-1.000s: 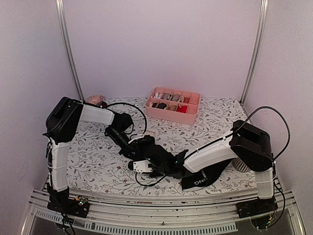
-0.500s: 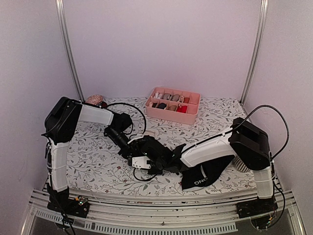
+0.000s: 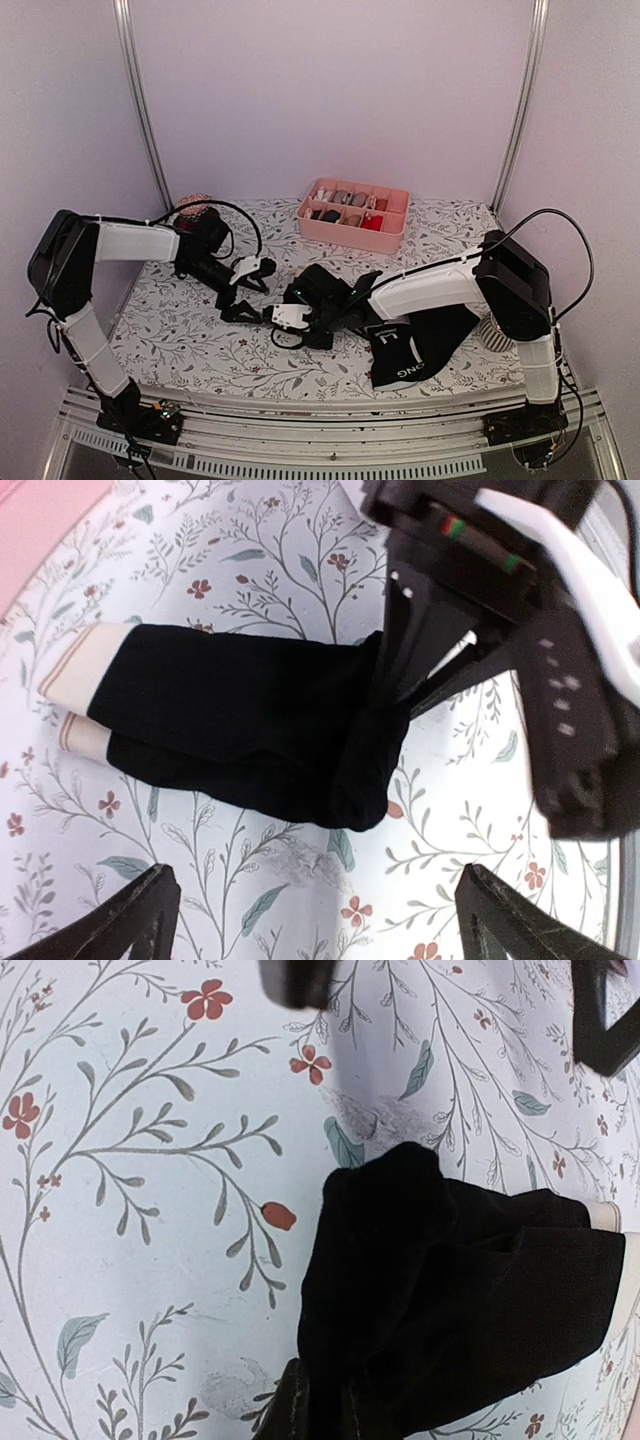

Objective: Roll the underwear
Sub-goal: Roll the underwear at the center of the board.

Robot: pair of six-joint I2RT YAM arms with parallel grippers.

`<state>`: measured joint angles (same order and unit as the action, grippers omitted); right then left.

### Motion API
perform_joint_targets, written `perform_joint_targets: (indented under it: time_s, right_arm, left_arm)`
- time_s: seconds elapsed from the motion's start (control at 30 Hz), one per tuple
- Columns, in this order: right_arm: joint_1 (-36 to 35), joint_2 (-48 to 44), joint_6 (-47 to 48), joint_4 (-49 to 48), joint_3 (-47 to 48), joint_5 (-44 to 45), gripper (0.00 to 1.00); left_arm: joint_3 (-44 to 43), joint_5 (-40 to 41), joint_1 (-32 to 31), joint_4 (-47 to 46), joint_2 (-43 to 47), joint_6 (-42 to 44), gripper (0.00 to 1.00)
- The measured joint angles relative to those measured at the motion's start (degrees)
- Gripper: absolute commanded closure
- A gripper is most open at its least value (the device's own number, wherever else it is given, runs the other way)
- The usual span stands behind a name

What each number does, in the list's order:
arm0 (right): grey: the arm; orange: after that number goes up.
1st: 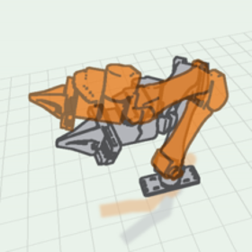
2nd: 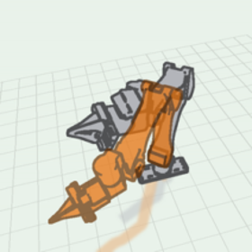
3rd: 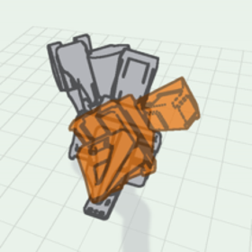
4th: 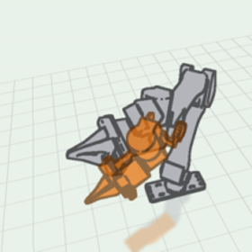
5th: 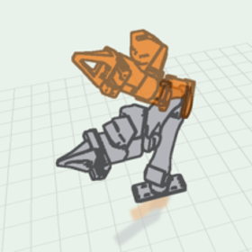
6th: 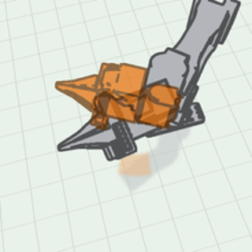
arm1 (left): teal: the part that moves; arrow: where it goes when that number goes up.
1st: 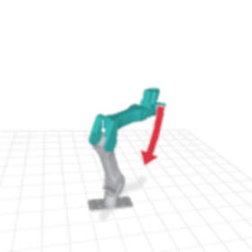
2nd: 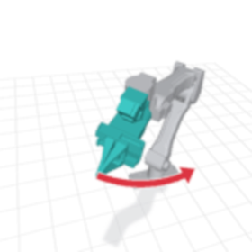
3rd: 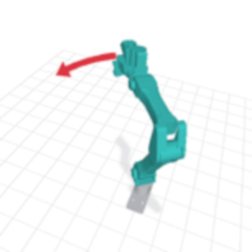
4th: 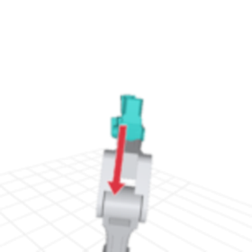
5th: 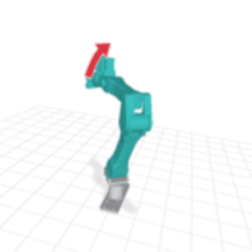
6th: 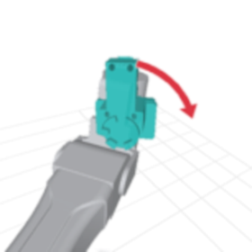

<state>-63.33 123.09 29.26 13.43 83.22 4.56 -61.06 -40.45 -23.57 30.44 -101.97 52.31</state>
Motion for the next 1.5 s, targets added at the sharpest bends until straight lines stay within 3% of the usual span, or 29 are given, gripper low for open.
perform_joint_targets:
  time_s: [0.3,0.53,0.83,1.0,1.23,1.5]
  right_arm:
    - [3.15,0.07,-6.62,8.61,3.96,-12.50,0.97]
    - [6.10,1.73,-11.85,12.87,7.67,-24.90,0.97]
    - [9.01,5.68,-16.87,14.62,10.23,-36.17,0.97]
    - [9.79,5.86,-18.25,15.34,10.23,-39.82,0.97]
    - [10.21,6.56,-18.78,16.00,10.60,-42.27,0.97]
    - [10.27,7.15,-18.78,16.46,11.28,-42.73,0.97]
  left_arm:
    - [23.67,2.03,-0.85,-25.86,19.19,4.33,0.03]
    - [40.04,11.91,-13.09,-45.62,25.55,10.34,0.15]
    - [40.98,22.43,-18.84,-57.51,22.23,11.06,0.29]
    - [40.96,26.93,-21.94,-61.33,18.05,11.13,0.31]
    - [40.57,32.11,-23.71,-65.26,12.55,11.58,0.34]
    - [39.71,33.92,-24.28,-65.99,10.78,12.26,0.48]
